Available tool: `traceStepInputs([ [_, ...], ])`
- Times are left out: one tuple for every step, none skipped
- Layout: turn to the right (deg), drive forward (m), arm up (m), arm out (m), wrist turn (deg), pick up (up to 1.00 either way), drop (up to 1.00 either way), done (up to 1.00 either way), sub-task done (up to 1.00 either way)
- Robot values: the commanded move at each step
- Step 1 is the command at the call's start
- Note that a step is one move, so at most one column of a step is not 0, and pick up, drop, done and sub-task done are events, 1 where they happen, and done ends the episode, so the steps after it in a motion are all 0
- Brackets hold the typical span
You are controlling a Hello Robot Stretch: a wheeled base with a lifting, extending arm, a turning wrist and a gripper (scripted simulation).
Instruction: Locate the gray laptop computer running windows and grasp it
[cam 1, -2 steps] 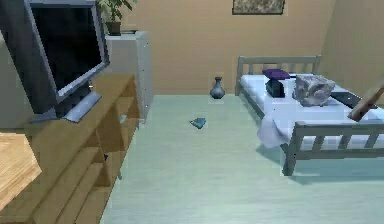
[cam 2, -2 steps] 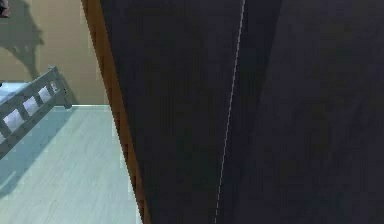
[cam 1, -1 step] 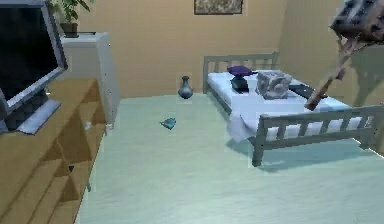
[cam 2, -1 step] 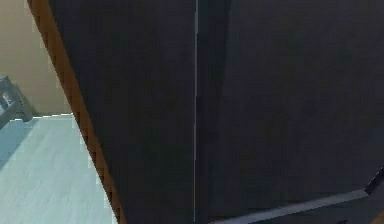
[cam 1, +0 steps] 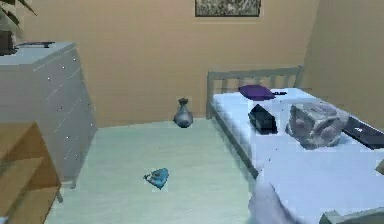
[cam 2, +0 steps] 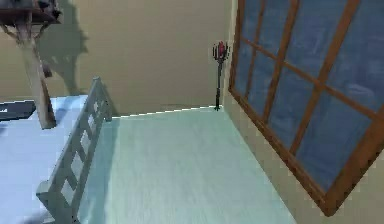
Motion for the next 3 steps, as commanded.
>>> traceStepInputs([
  [0.0,0.85,0.00,0.00,0.0,0.00,0.00,0.00,0.00],
  [-45.0,0.00,0.00,0.00,0.0,0.00,0.00,0.00,0.00],
  [45.0,0.00,0.00,0.00,0.0,0.00,0.00,0.00,0.00],
])
